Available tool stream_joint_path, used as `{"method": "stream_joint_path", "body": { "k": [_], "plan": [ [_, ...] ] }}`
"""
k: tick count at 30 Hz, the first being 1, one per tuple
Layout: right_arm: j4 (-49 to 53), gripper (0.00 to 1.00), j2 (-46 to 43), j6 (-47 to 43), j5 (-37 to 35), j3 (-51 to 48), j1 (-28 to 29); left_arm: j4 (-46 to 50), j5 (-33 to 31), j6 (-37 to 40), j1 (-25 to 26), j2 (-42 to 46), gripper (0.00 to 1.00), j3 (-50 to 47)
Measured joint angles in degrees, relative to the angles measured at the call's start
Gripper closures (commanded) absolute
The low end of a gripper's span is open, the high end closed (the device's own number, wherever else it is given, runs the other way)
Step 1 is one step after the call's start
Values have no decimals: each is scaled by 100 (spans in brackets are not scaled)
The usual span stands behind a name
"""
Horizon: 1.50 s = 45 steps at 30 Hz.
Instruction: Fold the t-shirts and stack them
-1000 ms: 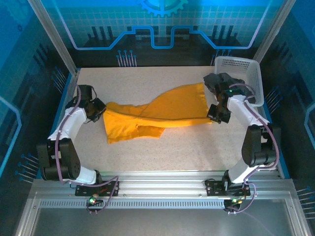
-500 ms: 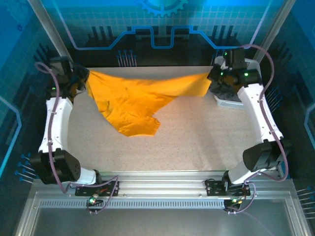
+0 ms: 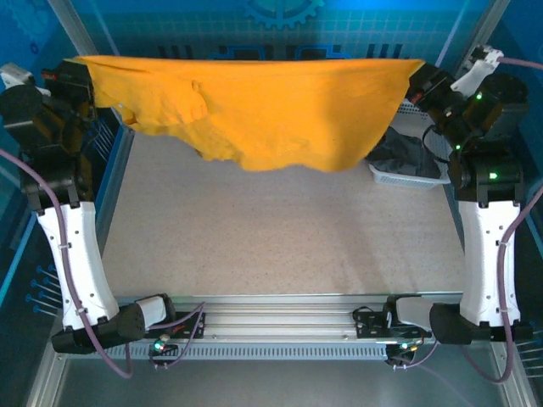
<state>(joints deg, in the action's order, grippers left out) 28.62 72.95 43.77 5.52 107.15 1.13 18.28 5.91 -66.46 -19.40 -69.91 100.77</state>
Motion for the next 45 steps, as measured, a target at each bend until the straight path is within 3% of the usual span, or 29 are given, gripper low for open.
{"method": "stream_joint_path", "body": {
  "k": [3, 9, 17, 21, 25, 29, 34, 35, 36, 37, 39, 42, 45],
  "plan": [
    [-203, 100, 538, 136, 299, 326, -2, -81, 151, -129, -50, -269, 100, 114],
    [-127, 100, 2503, 256, 756, 1167, 136, -234, 866, -315, -188, -1810, 100, 136],
    [881, 100, 4522, 435, 973, 3556, 387, 28, 1602, -483, -258, -3488, 100, 1104],
    [1132, 100, 4625, 516, 914, 4446, 402, 295, 1714, -549, -306, -3617, 100, 2262],
    [1263, 100, 4297, 535, 748, 4468, 365, 498, 1731, -496, -396, -3307, 100, 3086],
    [1370, 100, 3226, 505, 485, 2892, 295, 837, 1641, -238, -446, -2168, 100, 2286],
    [1567, 100, 1731, 402, 175, 660, 282, 1023, 1475, -92, -444, -481, 99, -275],
    [1235, 93, 1499, 345, 122, 127, 278, 914, 1453, -85, -442, -328, 86, -715],
    [1097, 75, 1290, 297, 44, -343, 275, 765, 1447, -50, -426, -118, 75, -1508],
    [1209, 64, 966, 243, -42, -1088, 267, 688, 1453, 20, -402, -70, 63, -2109],
    [1331, 55, 903, 138, -184, -1882, 234, 682, 1443, 267, -352, -195, 48, -3108],
    [1449, 49, 1296, -20, -369, -2704, 229, 922, 1283, 688, -267, -721, 41, -4315],
    [1598, 47, 1545, -76, -562, -3606, 319, 1499, 973, 1165, -122, -581, 42, -5160]
  ]
}}
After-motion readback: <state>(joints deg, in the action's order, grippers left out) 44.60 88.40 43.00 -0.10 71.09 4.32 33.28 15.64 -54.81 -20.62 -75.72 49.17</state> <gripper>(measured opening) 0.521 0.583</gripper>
